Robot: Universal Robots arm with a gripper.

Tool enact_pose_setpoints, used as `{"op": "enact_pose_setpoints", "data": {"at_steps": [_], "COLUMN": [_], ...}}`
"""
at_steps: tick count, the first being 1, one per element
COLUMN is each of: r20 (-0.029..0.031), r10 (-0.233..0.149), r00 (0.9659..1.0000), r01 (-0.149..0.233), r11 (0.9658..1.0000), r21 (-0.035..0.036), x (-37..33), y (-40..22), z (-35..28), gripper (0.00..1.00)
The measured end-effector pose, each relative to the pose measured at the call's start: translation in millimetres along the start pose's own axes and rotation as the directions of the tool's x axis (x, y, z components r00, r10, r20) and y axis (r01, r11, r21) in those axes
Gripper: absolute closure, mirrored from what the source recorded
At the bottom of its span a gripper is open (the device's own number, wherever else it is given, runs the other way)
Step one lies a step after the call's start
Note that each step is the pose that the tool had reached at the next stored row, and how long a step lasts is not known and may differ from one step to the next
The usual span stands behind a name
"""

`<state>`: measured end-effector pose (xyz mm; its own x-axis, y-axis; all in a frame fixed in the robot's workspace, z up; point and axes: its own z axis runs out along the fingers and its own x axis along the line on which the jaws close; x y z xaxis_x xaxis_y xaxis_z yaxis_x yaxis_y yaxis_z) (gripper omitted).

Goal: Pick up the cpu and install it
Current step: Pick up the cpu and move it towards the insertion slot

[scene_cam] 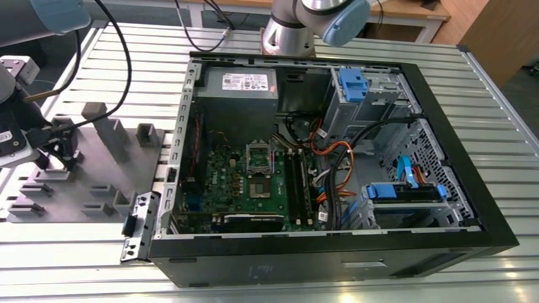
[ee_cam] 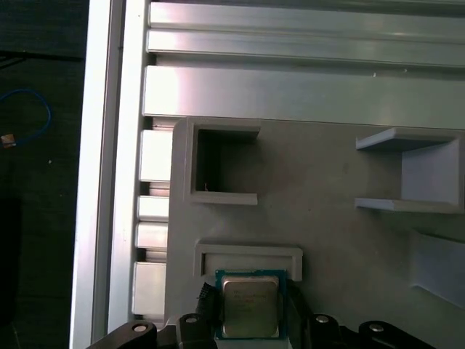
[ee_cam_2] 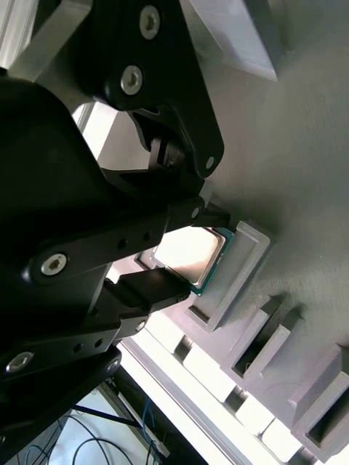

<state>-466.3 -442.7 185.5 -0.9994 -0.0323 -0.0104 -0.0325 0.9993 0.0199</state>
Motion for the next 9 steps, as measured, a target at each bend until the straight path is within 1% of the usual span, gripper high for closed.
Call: {"op": "enact_pose_setpoints", "data": {"at_steps": [9], "r20": [0.0000], "r10": [0.000], "r00": [1.0000], "r01": [0.000], "r11": [1.0000], "r21": [0.0000], "x": [1.4], "y": [0.2], "z": [-0.6], "gripper": [0.53]}}
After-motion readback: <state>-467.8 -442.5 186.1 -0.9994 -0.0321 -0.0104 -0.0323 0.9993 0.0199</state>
